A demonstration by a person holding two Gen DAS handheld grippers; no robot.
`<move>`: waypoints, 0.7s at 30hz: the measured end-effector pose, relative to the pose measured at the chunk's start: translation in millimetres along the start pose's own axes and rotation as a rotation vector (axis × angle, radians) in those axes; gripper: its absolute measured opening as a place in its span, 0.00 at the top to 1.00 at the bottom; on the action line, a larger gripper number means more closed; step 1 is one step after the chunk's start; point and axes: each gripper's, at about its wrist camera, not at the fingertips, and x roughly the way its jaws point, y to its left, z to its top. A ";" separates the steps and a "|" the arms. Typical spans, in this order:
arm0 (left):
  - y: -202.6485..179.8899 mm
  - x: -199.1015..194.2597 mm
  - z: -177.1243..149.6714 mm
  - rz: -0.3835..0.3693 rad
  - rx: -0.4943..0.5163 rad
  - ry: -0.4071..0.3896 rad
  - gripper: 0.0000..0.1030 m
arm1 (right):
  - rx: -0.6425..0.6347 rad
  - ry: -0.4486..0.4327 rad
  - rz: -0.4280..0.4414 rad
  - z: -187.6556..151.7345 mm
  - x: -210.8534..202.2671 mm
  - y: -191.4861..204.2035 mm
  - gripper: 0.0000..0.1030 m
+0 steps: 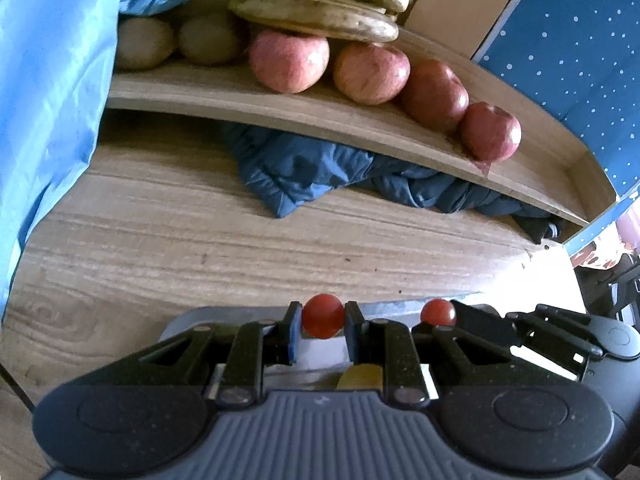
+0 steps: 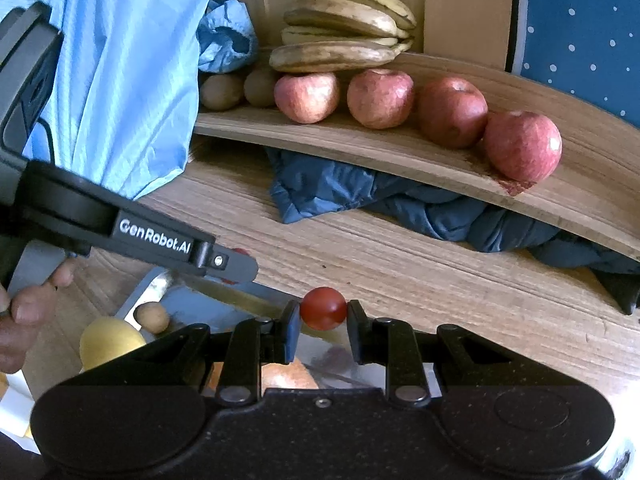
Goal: Organize fruits
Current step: 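Carry both cherry tomatoes over the tray with the left and right tools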
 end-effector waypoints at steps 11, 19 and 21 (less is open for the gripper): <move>18.6 -8.6 -12.2 0.019 -0.026 0.015 0.77 | -0.037 -0.001 0.029 4.2 0.8 20.9 0.74; 38.3 -14.2 -17.7 0.048 -0.074 0.015 0.77 | -0.077 0.012 0.065 6.2 7.8 38.4 0.74; 41.9 -14.6 -19.1 0.053 -0.083 0.018 0.77 | -0.087 0.016 0.072 6.8 10.4 42.4 0.74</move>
